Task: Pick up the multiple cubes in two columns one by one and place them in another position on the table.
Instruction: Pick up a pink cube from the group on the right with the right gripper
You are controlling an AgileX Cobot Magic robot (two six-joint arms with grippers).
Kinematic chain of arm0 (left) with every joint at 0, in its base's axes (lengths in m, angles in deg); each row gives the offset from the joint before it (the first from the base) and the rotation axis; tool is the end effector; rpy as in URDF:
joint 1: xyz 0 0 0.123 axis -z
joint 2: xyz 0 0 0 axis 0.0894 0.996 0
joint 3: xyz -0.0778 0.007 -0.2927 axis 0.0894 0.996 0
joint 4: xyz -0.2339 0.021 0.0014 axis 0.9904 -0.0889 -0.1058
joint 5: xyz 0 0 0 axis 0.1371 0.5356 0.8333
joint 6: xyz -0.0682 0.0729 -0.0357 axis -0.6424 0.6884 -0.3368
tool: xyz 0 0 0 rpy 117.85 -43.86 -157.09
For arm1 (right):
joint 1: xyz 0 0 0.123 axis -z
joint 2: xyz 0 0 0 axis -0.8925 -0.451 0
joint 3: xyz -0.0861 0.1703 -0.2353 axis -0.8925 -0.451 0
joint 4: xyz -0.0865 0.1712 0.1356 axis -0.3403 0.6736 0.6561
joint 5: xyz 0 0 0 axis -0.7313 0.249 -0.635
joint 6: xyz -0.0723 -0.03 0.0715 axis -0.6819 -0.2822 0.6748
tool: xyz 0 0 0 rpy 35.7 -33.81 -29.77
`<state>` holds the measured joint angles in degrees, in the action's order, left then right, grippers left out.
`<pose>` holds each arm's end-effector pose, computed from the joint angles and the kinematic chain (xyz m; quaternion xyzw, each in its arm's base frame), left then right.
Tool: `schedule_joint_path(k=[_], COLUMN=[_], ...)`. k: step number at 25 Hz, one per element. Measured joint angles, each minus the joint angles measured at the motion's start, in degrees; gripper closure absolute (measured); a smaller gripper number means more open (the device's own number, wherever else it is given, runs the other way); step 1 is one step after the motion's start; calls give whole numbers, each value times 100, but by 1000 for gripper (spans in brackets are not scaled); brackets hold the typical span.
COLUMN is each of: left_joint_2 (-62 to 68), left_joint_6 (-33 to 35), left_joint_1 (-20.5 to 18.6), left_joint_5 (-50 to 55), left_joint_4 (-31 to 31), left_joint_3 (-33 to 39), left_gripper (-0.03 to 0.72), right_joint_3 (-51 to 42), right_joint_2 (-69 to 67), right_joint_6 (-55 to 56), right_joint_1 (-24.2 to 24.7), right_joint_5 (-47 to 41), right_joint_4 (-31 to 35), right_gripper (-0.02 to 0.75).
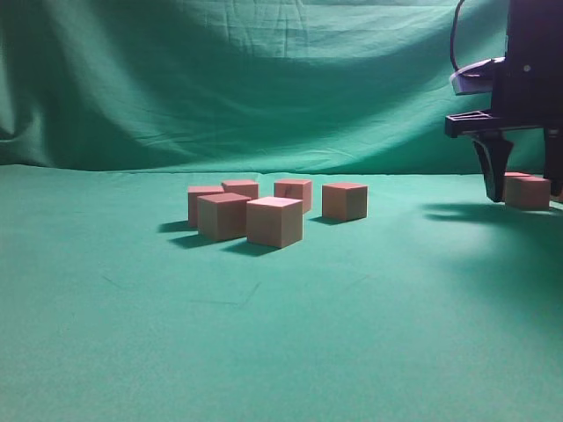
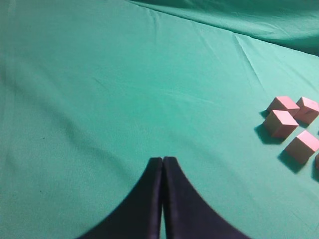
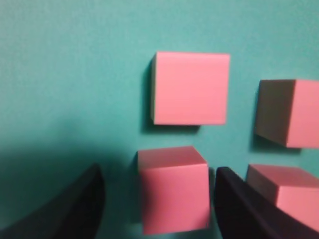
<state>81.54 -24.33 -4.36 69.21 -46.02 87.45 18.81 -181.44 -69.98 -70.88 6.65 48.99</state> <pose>0.0316 -0.0075 0.1725 -0.0778 0.7913 -0.1090 0.5966 0.4403 0.0468 0.1784 -0.0193 0.9924 -0.0465 0.1126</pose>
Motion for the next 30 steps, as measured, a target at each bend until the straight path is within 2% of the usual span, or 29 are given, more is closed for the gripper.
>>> schedule_joint_path(k=[5, 9, 14, 20, 25, 30], left_joint_2=[0, 0, 0, 0, 0, 0], left_joint_6=[0, 0, 0, 0, 0, 0], left_joint_1=[0, 0, 0, 0, 0, 0], left_joint_5=[0, 0, 0, 0, 0, 0], left_joint_4=[0, 0, 0, 0, 0, 0], left_joint_3=[0, 0, 0, 0, 0, 0], left_gripper=[688, 688, 688, 688, 688, 688], right_joint_3=[9, 164, 853, 915, 115, -852], right_joint_2=[0, 0, 37, 881, 1990, 2710], right_joint_6=[0, 0, 0, -29, -246, -272], right_joint_1=[0, 0, 0, -173, -766, -1712], right_joint_5=[-12, -359, -1366, -1589, -1640, -1663], right_joint_4=[-11, -11, 79, 459, 893, 936], right_gripper=[477, 475, 475, 475, 475, 475])
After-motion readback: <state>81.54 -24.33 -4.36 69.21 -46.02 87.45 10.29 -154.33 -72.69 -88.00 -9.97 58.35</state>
